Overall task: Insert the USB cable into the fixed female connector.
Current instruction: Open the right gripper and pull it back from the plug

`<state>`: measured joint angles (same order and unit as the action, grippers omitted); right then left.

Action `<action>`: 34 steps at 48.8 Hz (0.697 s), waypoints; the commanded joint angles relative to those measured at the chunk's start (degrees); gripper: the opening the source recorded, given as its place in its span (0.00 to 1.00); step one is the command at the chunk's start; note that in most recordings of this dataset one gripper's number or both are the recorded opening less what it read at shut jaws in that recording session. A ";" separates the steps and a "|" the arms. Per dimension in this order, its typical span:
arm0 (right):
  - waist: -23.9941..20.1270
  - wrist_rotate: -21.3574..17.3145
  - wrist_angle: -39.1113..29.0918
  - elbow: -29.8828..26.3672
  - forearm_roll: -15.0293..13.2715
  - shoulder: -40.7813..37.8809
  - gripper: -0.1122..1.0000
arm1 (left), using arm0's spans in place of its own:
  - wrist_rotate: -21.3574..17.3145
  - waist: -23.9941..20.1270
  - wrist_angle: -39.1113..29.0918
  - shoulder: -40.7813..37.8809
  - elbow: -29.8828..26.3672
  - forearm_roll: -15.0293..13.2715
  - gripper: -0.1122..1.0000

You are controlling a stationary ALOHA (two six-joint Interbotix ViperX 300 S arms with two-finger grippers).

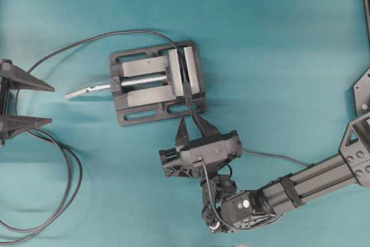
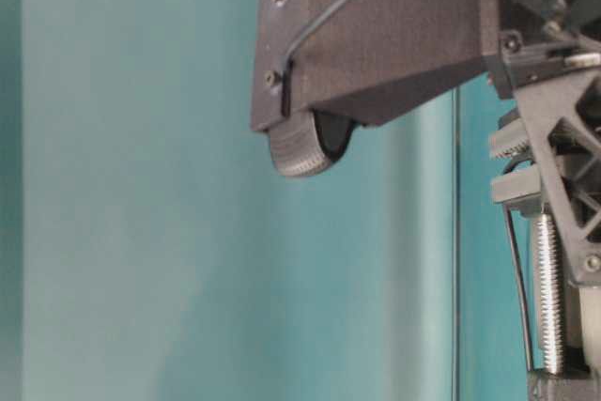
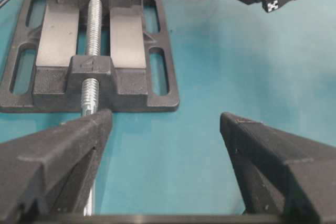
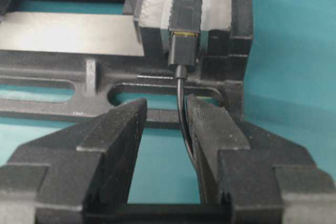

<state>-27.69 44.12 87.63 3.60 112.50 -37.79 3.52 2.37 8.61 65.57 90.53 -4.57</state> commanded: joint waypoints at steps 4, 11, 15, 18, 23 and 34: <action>-0.35 1.14 0.35 -0.70 0.00 3.16 0.46 | 0.44 -0.09 0.44 -0.62 -0.70 0.18 0.99; -0.62 1.58 0.26 0.44 0.00 4.13 0.46 | 0.44 -0.09 0.53 -0.62 -0.70 0.18 0.99; -1.14 1.58 0.35 2.20 0.00 5.36 0.46 | 0.44 -0.09 0.53 -0.62 -0.70 0.18 0.99; -1.49 1.49 0.26 3.69 0.00 6.68 0.46 | 0.44 -0.09 0.44 -0.62 -0.70 0.18 0.99; -2.46 1.49 0.00 6.59 -0.35 9.49 0.46 | 0.44 -0.09 0.53 -0.62 -0.70 0.18 0.99; -2.90 1.14 -7.65 13.71 -3.52 14.41 0.46 | 0.44 -0.09 0.53 -0.62 -0.70 0.18 0.99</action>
<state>-30.67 45.35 82.53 15.64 110.83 -27.25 3.52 2.37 8.61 65.57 90.53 -4.57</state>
